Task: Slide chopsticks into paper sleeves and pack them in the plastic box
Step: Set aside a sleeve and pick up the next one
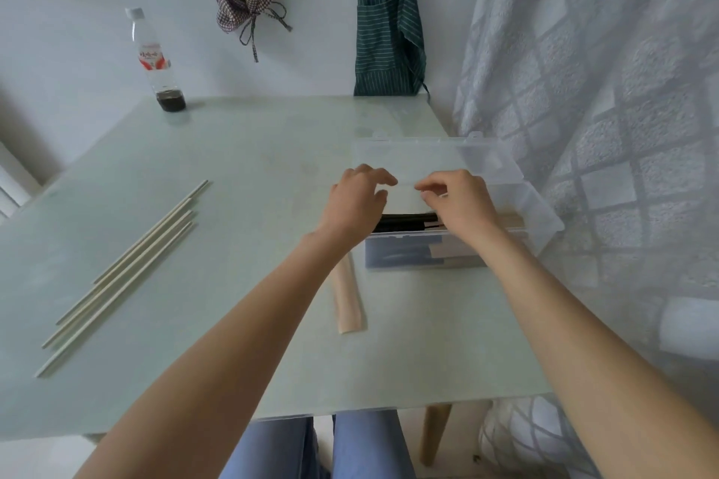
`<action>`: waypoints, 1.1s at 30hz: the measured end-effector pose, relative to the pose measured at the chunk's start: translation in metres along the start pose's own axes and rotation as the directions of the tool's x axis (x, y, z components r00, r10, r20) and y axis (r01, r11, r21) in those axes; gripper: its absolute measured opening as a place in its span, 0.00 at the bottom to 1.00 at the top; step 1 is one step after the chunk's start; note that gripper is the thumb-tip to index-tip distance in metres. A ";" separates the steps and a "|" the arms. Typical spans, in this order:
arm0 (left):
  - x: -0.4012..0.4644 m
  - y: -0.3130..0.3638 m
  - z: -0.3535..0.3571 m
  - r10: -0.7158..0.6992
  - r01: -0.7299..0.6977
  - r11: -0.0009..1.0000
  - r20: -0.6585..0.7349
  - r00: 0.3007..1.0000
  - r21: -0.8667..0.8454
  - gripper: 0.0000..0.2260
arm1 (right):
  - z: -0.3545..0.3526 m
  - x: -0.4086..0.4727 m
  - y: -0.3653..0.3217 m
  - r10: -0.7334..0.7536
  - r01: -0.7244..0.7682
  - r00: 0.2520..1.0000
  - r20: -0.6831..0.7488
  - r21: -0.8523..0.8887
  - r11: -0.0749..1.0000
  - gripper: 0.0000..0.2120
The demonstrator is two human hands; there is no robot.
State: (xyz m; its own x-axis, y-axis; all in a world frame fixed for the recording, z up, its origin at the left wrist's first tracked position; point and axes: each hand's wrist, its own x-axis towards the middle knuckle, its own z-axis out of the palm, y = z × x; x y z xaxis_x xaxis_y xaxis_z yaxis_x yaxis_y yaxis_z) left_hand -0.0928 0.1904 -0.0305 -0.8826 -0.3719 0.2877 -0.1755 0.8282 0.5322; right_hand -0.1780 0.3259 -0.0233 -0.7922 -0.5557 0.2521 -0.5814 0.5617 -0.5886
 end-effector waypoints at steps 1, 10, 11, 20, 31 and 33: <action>-0.004 -0.005 -0.004 -0.020 0.018 0.999 -0.049 0.999 -0.048 0.14 | 0.004 -0.002 -0.008 -0.021 0.021 1.000 -0.013 0.020 1.000 0.10; -0.054 -0.066 -0.026 -0.571 0.578 0.637 0.191 0.798 -0.511 0.14 | 0.058 -0.042 -0.098 -0.268 0.263 0.961 0.066 0.078 0.962 0.16; -0.060 -0.070 -0.027 -0.579 0.602 0.569 0.246 0.777 -0.561 0.14 | 0.065 -0.046 -0.104 -0.245 0.240 0.959 0.145 0.051 0.969 0.18; -0.078 -0.071 -0.034 -0.510 0.644 0.351 0.438 0.740 -0.680 0.15 | 0.112 -0.071 -0.101 0.089 0.018 0.922 0.376 -0.274 0.962 0.24; -0.084 -0.077 -0.046 -0.452 0.549 0.270 0.399 0.798 -0.791 0.08 | 0.119 -0.056 -0.102 0.067 -0.070 0.982 0.175 0.010 0.997 0.23; -0.088 -0.084 -0.058 -0.455 0.494 0.360 0.313 0.834 -0.791 0.11 | 0.116 -0.051 -0.113 0.079 -0.087 0.995 0.066 0.137 0.987 0.13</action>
State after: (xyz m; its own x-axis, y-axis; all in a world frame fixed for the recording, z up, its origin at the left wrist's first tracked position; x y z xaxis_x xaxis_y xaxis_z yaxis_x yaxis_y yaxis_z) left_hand 0.0251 0.1290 -0.0543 -0.7925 -0.5553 -0.2519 -0.1544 -0.2169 0.9639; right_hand -0.0505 0.2199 -0.0587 -0.8216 -0.5489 0.1541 -0.4793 0.5186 -0.7080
